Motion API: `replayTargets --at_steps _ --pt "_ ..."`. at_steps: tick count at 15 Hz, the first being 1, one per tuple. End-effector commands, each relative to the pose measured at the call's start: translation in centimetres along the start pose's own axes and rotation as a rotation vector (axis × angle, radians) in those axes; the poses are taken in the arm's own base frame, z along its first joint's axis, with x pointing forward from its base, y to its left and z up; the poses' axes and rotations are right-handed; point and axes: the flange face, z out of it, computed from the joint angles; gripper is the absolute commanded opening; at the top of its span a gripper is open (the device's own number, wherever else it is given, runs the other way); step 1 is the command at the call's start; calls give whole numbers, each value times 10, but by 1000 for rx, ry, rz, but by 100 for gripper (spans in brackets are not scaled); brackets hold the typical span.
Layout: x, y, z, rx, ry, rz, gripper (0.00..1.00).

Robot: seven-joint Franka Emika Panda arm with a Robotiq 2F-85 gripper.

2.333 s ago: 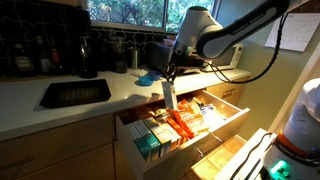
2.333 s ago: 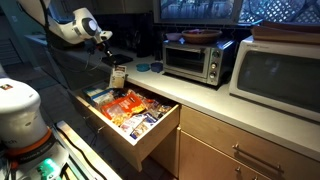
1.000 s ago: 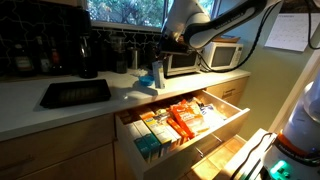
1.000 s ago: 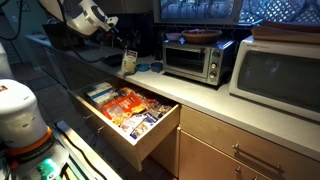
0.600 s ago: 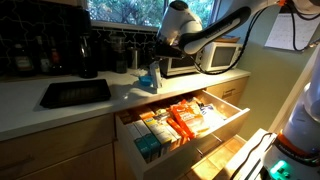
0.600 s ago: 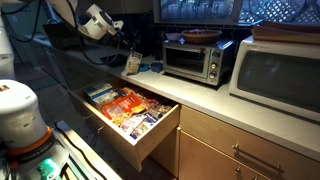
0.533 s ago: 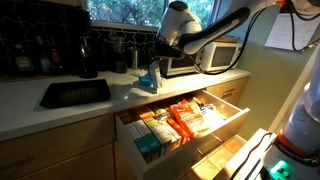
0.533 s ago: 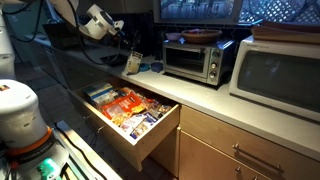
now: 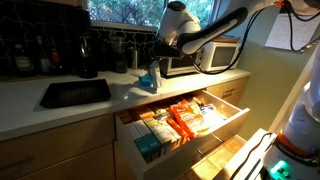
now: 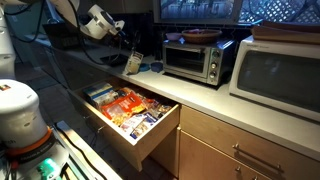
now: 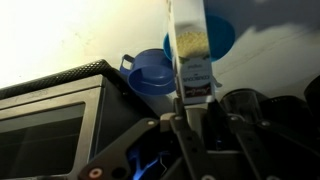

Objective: Move a white box from the drawer to the countertop

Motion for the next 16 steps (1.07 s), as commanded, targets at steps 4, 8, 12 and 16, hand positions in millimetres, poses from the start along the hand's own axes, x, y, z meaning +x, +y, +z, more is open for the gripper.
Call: replayTargets --at_steps 4,8,12,16 --pt "-32 -2 -4 -71 -158 -65 7" --pt "-38 -7 -11 -73 -212 -87 7" --pt "-49 -4 -4 -107 -274 -114 7" --pt "-47 2 1 -102 -263 -101 7"
